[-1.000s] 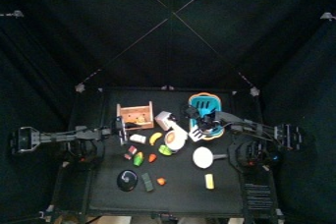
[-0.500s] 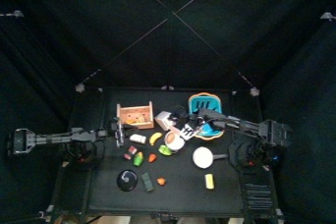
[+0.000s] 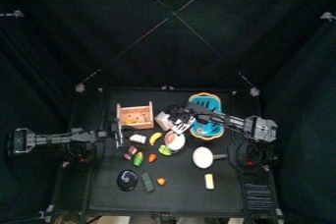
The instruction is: Place pairing knife back in holder
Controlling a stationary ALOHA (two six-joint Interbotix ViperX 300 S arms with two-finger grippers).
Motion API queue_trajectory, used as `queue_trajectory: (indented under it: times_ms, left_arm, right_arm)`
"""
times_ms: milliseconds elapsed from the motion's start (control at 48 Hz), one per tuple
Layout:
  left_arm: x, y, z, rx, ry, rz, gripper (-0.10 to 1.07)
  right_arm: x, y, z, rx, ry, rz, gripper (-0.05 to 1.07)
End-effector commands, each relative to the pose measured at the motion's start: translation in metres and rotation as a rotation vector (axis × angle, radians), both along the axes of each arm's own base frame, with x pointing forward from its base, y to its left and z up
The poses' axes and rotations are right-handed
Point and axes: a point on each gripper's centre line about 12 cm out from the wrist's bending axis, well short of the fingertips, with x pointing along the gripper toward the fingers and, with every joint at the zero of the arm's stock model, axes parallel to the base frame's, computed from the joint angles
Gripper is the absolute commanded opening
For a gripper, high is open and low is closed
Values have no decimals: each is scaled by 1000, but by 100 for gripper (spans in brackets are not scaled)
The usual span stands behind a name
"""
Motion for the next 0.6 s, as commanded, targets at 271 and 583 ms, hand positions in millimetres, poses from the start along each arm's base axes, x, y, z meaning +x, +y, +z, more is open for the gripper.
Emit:
queue_trajectory:
  times_ms: [271,583]
  left_arm:
    - [1,0,2,-7,-8,3,63]
    - [1,1,2,-13,-10,9,63]
  right_arm:
    - [4,-10,22,-44,-3,22,43]
    - [4,-8,22,-34,14,32,43]
